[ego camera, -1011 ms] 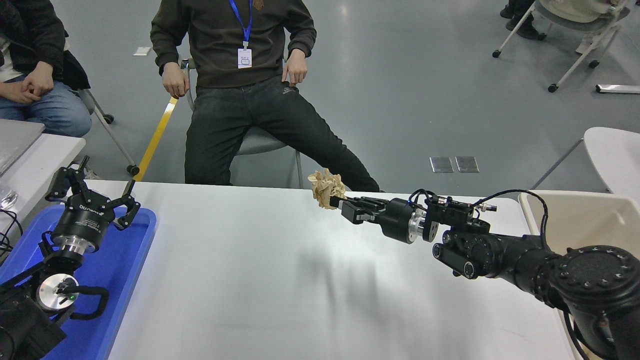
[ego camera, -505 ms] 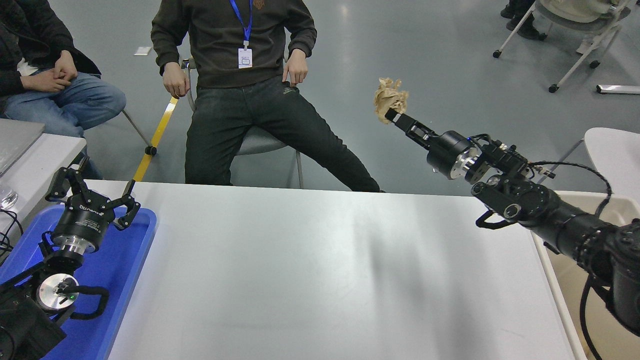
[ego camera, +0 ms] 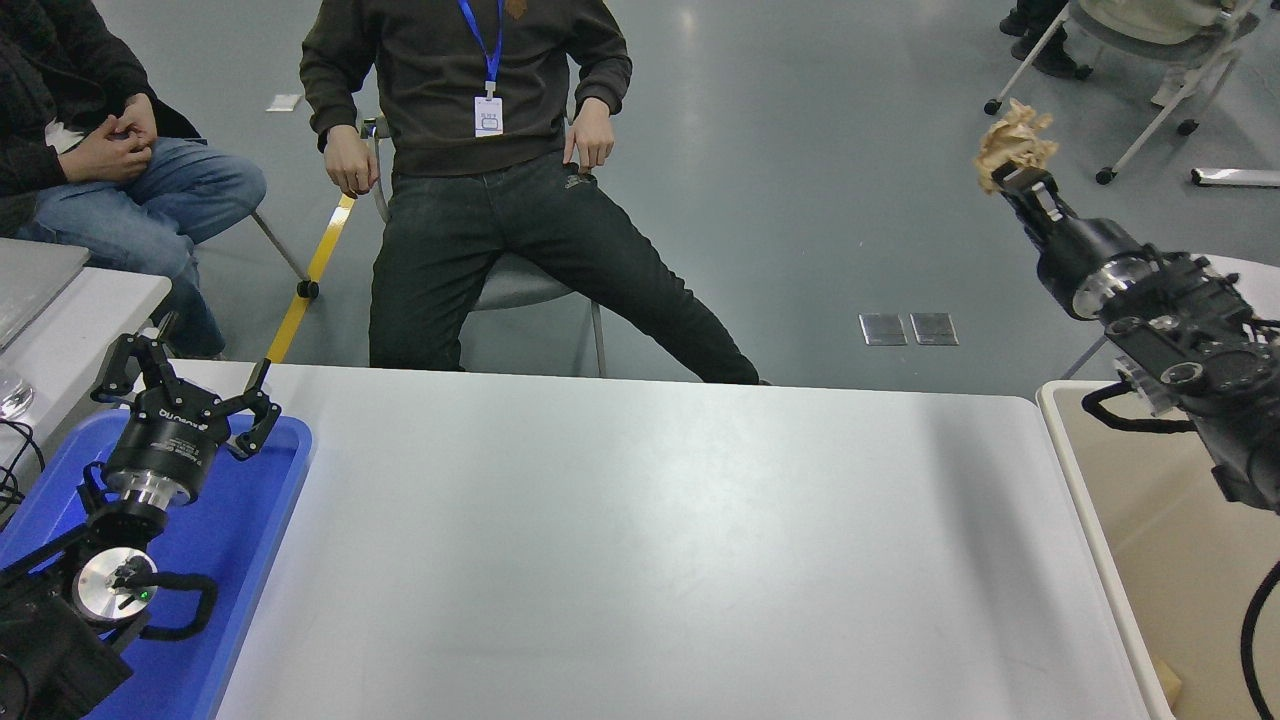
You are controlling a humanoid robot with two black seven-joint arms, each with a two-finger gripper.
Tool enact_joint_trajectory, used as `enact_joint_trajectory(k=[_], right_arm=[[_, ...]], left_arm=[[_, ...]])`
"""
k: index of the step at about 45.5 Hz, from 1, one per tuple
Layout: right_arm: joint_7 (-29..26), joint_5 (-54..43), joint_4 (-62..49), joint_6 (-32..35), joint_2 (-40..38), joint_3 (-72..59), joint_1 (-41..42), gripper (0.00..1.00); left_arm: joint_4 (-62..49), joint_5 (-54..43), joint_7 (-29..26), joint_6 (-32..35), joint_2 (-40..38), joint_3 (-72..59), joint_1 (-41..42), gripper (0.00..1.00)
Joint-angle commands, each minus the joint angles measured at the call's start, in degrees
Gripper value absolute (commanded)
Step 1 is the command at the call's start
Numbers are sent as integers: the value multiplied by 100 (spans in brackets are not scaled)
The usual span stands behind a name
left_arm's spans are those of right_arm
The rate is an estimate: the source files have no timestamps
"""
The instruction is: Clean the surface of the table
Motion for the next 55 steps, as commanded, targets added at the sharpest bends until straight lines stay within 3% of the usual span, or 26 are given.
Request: enact_joint_trajectory(k=[1, 20, 40, 55], right_arm=[[-645, 323, -462, 11, -293, 5, -275, 0], [-1823, 851, -1104, 81, -574, 58, -1093, 0], [-2131, 851, -1385, -6, -495, 76, -2217, 0], [-2149, 860, -1350, -6, -205, 67, -2569, 0]], left_arm=[[4, 0, 3, 0, 0, 0, 0, 100], [4, 0, -6, 0, 0, 0, 0, 100], [-5, 0, -6, 0, 0, 0, 0, 100], [-5, 0, -6, 0, 0, 0, 9, 100]])
